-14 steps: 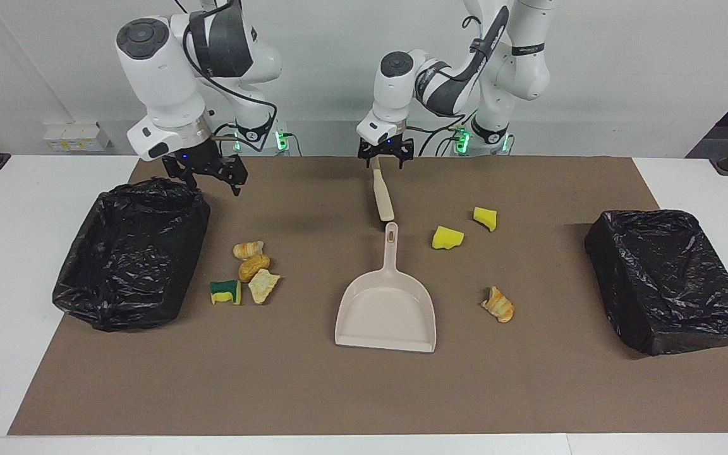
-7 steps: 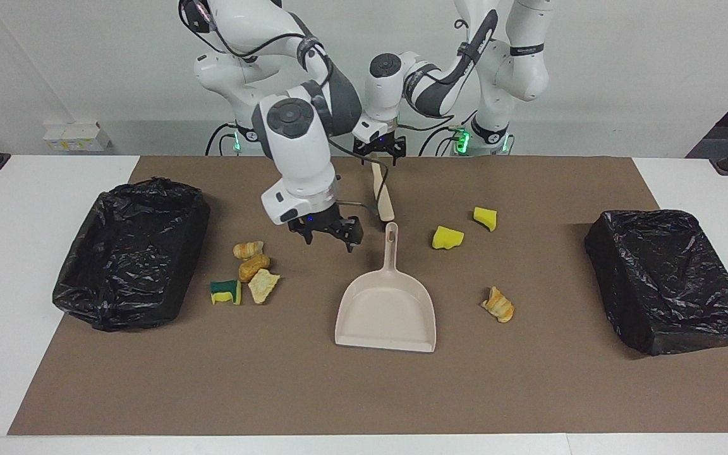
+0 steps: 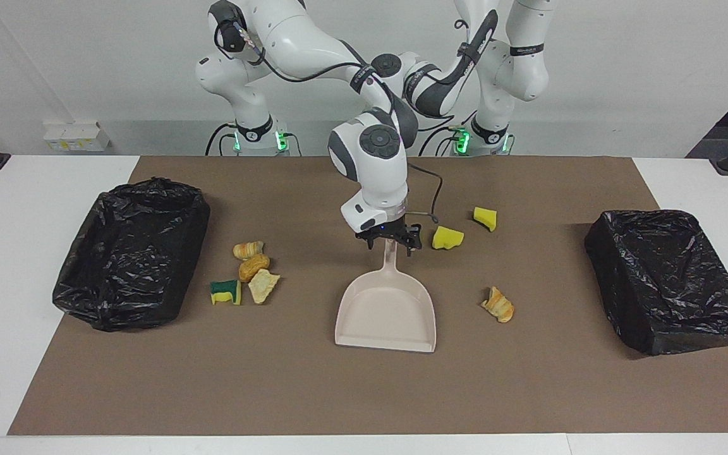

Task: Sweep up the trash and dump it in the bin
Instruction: 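Grasp the dustpan handle with the right gripper while the left gripper grasps the brush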

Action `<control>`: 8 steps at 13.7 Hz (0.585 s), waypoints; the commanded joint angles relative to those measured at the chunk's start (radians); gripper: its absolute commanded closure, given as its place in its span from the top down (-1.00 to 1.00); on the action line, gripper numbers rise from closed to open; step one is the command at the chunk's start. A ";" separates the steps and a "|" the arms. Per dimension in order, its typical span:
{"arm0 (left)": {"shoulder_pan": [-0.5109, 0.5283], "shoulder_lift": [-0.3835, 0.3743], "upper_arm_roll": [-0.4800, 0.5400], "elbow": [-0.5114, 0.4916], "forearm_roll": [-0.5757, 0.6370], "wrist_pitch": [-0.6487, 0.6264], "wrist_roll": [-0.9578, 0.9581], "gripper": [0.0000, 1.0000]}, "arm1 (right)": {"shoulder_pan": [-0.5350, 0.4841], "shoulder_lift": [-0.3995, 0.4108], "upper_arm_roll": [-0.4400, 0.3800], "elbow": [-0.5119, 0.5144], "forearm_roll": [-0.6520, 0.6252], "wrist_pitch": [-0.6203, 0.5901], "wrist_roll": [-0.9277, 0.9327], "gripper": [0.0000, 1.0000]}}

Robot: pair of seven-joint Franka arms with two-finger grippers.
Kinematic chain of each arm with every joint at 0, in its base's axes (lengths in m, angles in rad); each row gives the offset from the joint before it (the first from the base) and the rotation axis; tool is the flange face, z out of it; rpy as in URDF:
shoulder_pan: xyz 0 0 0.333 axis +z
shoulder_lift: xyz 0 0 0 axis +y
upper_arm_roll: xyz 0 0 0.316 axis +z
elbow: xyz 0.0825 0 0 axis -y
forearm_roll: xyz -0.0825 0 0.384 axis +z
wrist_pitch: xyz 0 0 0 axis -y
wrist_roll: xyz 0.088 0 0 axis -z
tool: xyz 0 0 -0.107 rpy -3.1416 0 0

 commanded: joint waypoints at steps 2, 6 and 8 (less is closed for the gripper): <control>0.061 -0.039 0.025 0.010 -0.007 -0.137 0.065 -1.00 | 0.011 0.028 0.003 -0.031 0.009 0.060 -0.030 1.00; 0.164 -0.071 0.027 0.048 0.030 -0.259 0.096 -1.00 | 0.030 0.002 0.001 -0.066 0.008 0.003 -0.053 0.76; 0.242 -0.122 0.027 0.048 0.036 -0.315 0.158 -1.00 | 0.030 0.002 0.001 -0.064 0.005 -0.001 -0.061 0.46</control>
